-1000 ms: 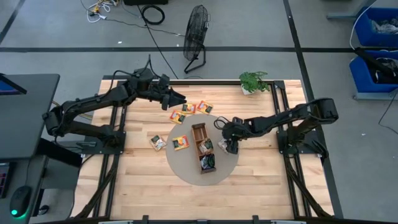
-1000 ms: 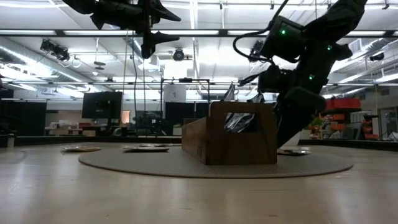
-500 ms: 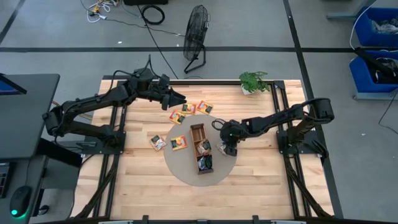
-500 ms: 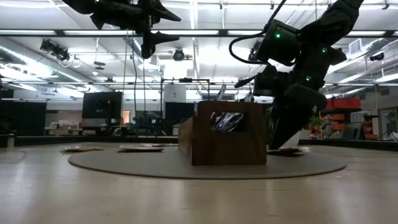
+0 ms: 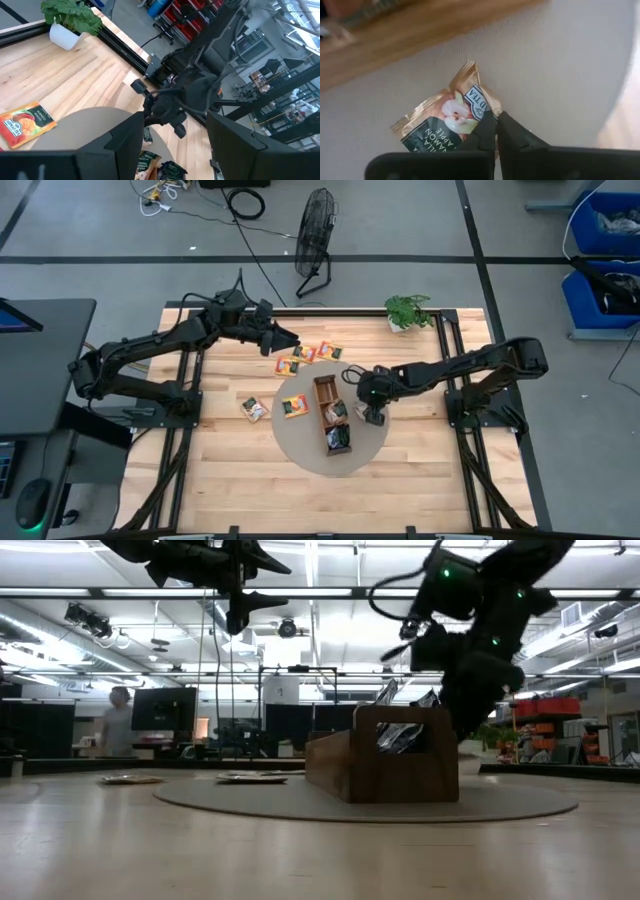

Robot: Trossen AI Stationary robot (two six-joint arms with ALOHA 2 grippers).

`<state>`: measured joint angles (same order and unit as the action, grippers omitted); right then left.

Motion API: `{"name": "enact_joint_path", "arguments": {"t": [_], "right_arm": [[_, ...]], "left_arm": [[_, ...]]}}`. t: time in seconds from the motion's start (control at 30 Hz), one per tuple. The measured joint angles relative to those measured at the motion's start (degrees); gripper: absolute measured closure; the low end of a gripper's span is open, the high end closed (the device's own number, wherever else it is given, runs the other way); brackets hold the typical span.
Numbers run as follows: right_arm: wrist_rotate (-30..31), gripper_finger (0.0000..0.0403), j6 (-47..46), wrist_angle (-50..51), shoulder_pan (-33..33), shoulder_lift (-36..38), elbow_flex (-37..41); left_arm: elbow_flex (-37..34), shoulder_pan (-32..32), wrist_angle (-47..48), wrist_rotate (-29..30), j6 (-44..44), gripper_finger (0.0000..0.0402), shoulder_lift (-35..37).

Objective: Pick & Place Tea
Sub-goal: Put the brown tea bag into the middle section of the wooden organizer

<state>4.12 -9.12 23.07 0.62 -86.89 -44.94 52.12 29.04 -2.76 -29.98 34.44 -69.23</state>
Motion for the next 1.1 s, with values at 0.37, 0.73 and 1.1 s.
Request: {"name": "enact_joint_path", "arguments": {"t": [0.37, 0.73, 1.1], "right_arm": [[6.23, 0.0402, 5.58, 13.5, -0.11, 0.52, -14.66], [10.49, 0.0403, 12.63, 15.83, -0.06, 0.54, -28.93], [11.14, 0.0403, 12.6, 10.01, -0.53, 0.41, -31.68]], "left_arm": [[0.0, -0.02, -0.25, -4.72, 6.59, 0.0181, 0.0], [0.0, -2.25, -0.66, -5.84, 11.57, 0.0181, -0.04], [-0.02, -7.85, -6.28, -2.64, 17.83, 0.0181, -4.32]]}}
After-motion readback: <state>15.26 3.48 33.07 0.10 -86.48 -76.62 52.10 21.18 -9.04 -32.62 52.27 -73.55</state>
